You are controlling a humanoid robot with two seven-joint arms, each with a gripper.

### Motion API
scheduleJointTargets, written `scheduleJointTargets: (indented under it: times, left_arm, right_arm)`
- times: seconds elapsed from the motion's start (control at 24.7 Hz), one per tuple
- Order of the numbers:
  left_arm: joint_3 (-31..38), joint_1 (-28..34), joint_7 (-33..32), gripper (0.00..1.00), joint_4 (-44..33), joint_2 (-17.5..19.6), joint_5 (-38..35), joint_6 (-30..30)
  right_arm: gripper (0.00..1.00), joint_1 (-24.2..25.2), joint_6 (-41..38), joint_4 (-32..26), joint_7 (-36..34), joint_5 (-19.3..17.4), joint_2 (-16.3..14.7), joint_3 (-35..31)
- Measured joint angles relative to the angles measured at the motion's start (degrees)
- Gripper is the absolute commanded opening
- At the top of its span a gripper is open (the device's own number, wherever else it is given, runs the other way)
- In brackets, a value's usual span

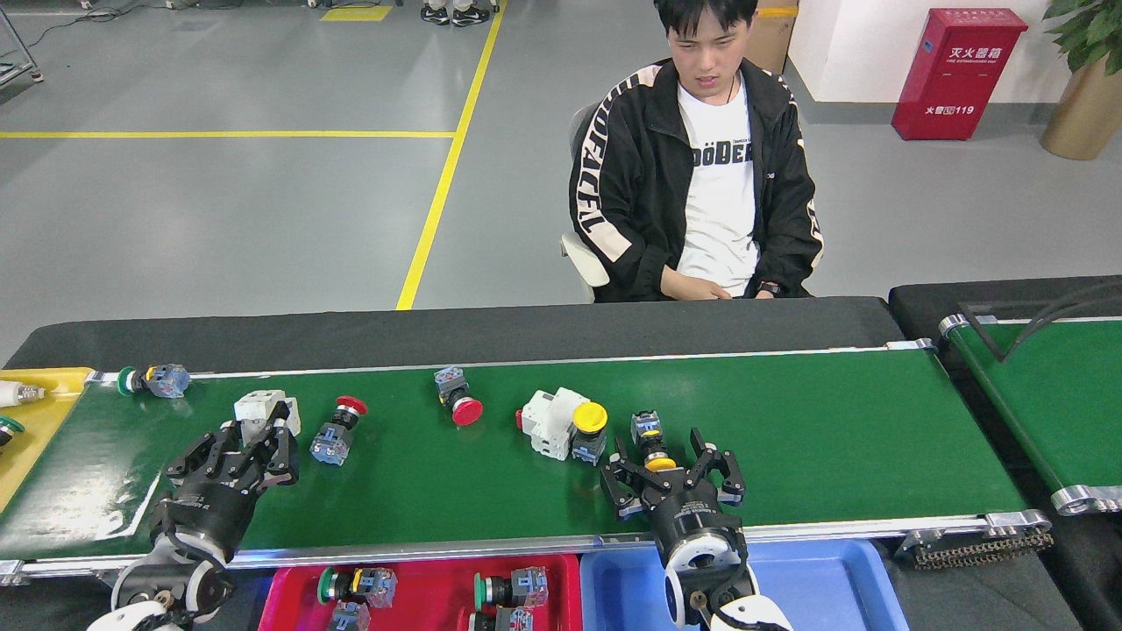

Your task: Pick switch part from conveyor to tray

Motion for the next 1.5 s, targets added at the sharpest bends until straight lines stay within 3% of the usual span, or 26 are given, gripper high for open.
scheduleJointTargets:
  times: [0.04, 0.12, 0.41, 0.53, 0.69, 0.81, 0.85, 0.89, 0.93, 0.97, 1.3, 1.5]
  left_arm:
    - [-0.01, 1.97, -0.16, 0.01, -2.29, 0.0, 0.56, -0.08]
    - [-0.02, 5.75, -0.29, 0.01, -6.2, -0.01, 1.11, -0.22]
    - [0.48, 18.17, -0.32, 0.01, -15.17, -2.68, 1.96, -0.29]
    - [0.19, 19.22, 0.24, 0.02, -15.3, -3.02, 2.06, -0.3]
    - [-3.18, 19.37, 0.69, 0.02, -15.42, -3.47, 2.06, -2.53]
    - [-6.61, 18.88, 0.73, 0.02, -15.49, -3.61, 2.07, -3.35]
    - [-7.77, 18.76, 0.78, 0.02, -15.49, -3.61, 2.07, -3.53]
    - [-8.63, 18.52, 0.86, 0.02, -15.49, -3.61, 2.07, -3.59]
    - [-9.49, 18.25, 0.93, 0.02, -15.49, -3.61, 2.06, -3.59]
    - [-10.4, 18.0, 0.95, 0.02, -15.49, -3.61, 2.05, -3.73]
    - [-11.61, 17.58, 0.75, 0.02, -15.5, -3.53, 1.98, -3.66]
    - [-11.84, 16.83, 0.69, 0.02, -15.49, -3.14, 1.98, -3.93]
  right_arm:
    - [0.27, -0.37, 0.07, 0.28, 0.0, -0.76, 0.0, 0.35]
    - [0.19, -0.53, 0.31, 0.48, -0.28, -1.39, 0.0, 0.76]
    - [0.11, -0.48, -2.36, -0.73, -0.54, -1.77, -0.07, 1.0]
    - [0.12, 2.32, -4.79, -7.17, -0.58, -1.93, -1.31, 1.01]
    - [0.13, 12.4, -13.04, -20.48, -0.59, -3.97, -6.17, 1.0]
    - [0.21, 20.04, -24.21, -27.05, -0.74, -4.35, -6.56, 1.01]
    - [0.29, 21.61, -27.82, -28.13, -0.83, -4.4, -6.52, 1.03]
    - [0.43, 22.81, -31.39, -28.5, -0.85, -4.41, -6.41, 1.22]
    - [0.68, 23.77, -33.79, -28.65, -0.86, -4.41, -6.27, 1.83]
    - [1.0, 24.63, -36.12, -28.69, -0.86, -4.41, -6.06, 2.98]
    - [0.98, 25.2, -39.96, -28.75, -1.09, -4.42, -5.45, 5.02]
    - [0.98, 21.02, -29.53, -29.16, -1.14, -4.48, -4.55, -5.06]
